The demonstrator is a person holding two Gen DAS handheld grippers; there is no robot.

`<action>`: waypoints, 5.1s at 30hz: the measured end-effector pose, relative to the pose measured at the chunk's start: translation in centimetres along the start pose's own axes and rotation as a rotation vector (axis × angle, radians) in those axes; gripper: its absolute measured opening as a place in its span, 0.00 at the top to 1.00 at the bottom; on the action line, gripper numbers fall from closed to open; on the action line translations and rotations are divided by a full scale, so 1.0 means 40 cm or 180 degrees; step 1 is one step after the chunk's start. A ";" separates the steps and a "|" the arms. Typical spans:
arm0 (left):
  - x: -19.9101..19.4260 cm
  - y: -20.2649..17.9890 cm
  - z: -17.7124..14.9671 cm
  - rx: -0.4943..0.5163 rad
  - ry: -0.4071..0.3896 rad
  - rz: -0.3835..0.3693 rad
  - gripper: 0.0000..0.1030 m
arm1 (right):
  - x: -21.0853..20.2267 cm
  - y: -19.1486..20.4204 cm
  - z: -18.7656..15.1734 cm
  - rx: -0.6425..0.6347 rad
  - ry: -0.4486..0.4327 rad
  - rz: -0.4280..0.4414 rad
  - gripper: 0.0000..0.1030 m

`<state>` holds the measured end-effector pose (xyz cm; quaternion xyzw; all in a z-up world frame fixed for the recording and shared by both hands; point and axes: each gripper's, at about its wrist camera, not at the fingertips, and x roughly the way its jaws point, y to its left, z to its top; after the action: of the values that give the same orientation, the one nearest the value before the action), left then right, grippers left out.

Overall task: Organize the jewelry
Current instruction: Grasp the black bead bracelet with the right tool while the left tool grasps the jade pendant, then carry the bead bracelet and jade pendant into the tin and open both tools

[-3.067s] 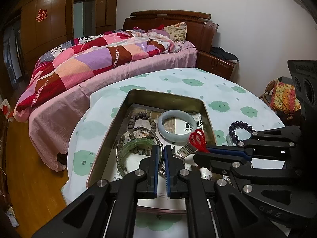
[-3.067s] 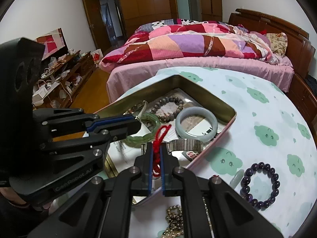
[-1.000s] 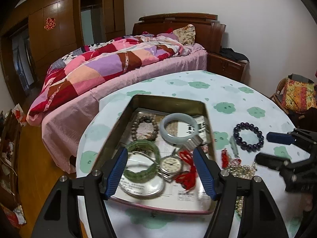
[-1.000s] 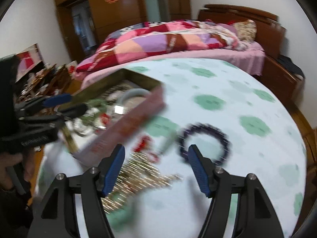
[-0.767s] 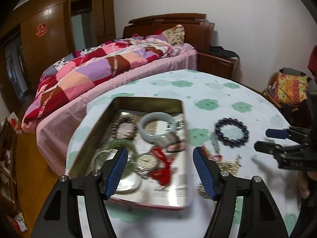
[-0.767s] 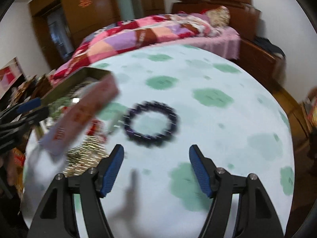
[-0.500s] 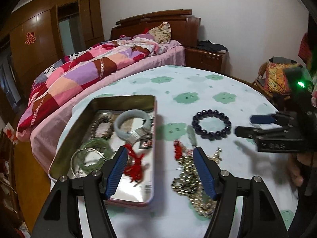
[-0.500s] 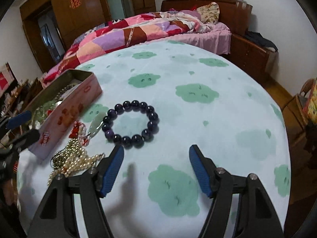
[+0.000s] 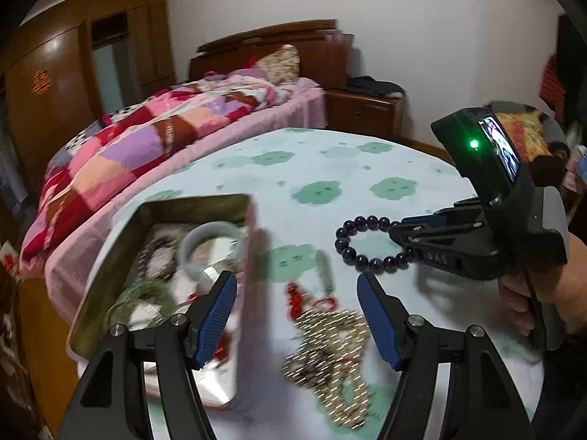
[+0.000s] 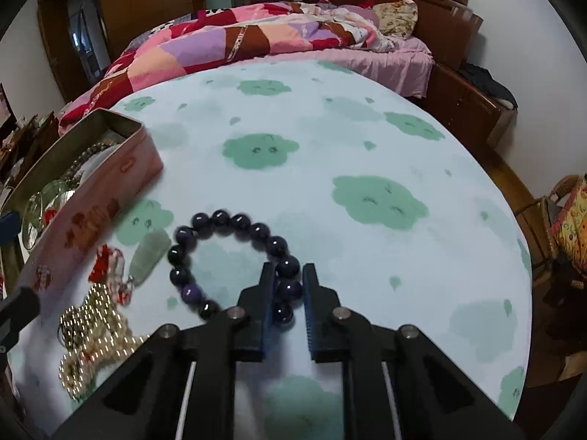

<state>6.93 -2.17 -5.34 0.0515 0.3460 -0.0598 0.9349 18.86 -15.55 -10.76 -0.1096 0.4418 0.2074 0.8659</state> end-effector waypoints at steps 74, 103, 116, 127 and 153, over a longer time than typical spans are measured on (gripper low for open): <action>-0.216 0.143 0.112 -0.0349 -0.0614 -0.0176 0.91 | -0.303 0.125 0.057 -0.0275 -0.1033 0.0486 0.85; -0.166 0.308 0.035 -0.0639 -0.0431 0.0123 0.91 | -0.278 0.362 0.156 -0.0861 -0.1095 0.0810 0.85; -0.135 0.356 0.024 -0.0790 -0.0316 0.0124 0.92 | -0.227 0.433 0.138 -0.0957 -0.0912 0.1014 0.85; -0.079 0.351 -0.002 -0.0719 -0.0097 0.0120 0.92 | -0.159 0.444 0.109 -0.0913 -0.0639 0.1116 0.85; -0.018 0.356 -0.031 -0.0686 0.0119 0.0222 0.92 | -0.081 0.457 0.105 -0.0899 -0.0505 0.1036 0.85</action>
<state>7.69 12.14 -5.02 -0.0362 0.3657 0.0113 0.9300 11.87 1.44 -5.81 -0.1404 0.3508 0.4120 0.8291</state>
